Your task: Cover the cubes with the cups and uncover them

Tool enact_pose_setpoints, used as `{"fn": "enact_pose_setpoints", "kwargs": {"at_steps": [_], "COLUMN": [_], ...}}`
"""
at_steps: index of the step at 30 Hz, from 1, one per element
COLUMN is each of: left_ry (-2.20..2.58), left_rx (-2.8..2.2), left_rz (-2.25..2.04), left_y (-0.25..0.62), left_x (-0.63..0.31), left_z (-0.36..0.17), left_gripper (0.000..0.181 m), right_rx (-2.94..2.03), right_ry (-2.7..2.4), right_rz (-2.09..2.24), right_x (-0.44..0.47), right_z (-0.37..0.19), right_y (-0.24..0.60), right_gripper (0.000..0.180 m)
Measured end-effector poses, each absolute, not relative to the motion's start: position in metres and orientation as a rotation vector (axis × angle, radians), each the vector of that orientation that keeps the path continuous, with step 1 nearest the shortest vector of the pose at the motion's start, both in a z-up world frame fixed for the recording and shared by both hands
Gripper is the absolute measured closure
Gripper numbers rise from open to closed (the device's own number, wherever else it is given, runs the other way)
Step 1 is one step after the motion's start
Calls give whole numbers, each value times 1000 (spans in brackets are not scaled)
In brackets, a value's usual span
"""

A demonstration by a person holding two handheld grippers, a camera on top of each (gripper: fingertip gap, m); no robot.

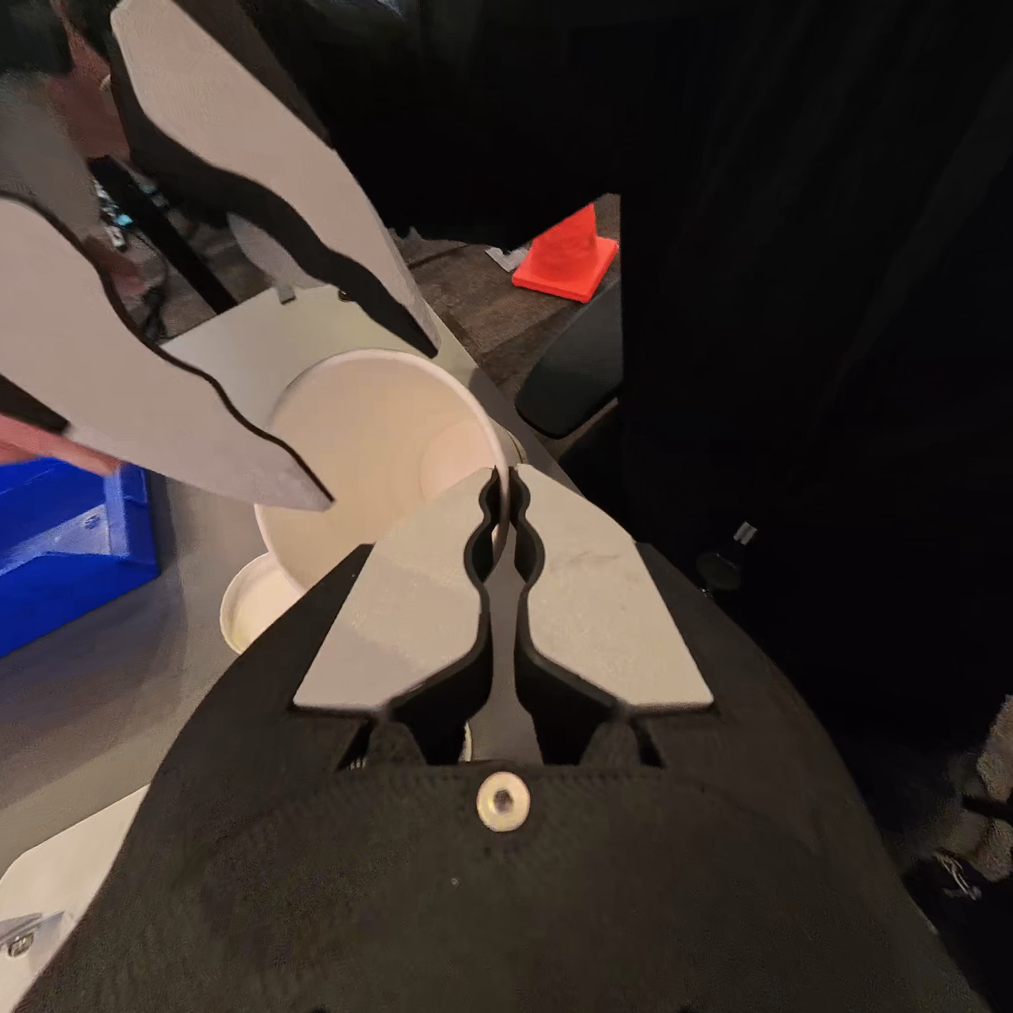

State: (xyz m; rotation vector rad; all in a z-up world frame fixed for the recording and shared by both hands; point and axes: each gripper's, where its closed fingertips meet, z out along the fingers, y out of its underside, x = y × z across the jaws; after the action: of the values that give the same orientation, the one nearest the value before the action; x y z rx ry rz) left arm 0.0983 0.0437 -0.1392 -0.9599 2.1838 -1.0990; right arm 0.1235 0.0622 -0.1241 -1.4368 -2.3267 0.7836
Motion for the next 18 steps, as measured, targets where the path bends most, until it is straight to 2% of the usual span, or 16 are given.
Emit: {"fn": "enact_pose_setpoints", "kwargs": {"at_steps": [3, 8, 13, 16, 18], "left_ry": [2245, 2319, 2282, 2213, 2123], "left_rx": [-945, -952, -946, -945, -964], "left_rz": [-1095, -1088, -1079, -1064, -1002], "left_y": [39, 36, 39, 46, 57], "left_x": [98, 98, 101, 102, 102], "left_z": [-142, -152, -146, -135, -123], "left_gripper": [179, 177, 174, 163, 150], "right_rx": [-1446, -1396, -1405, -1422, -1445], "right_ry": [-2479, -2614, -2543, -2485, -2419], "right_rz": [800, 860, 857, 817, 756], "right_x": [127, 135, 138, 145, 153], "right_z": [-143, -152, -154, -145, -137], "right_y": [51, 31, 31, 36, 43], "right_gripper": [139, 178, 179, 179, 179]}}
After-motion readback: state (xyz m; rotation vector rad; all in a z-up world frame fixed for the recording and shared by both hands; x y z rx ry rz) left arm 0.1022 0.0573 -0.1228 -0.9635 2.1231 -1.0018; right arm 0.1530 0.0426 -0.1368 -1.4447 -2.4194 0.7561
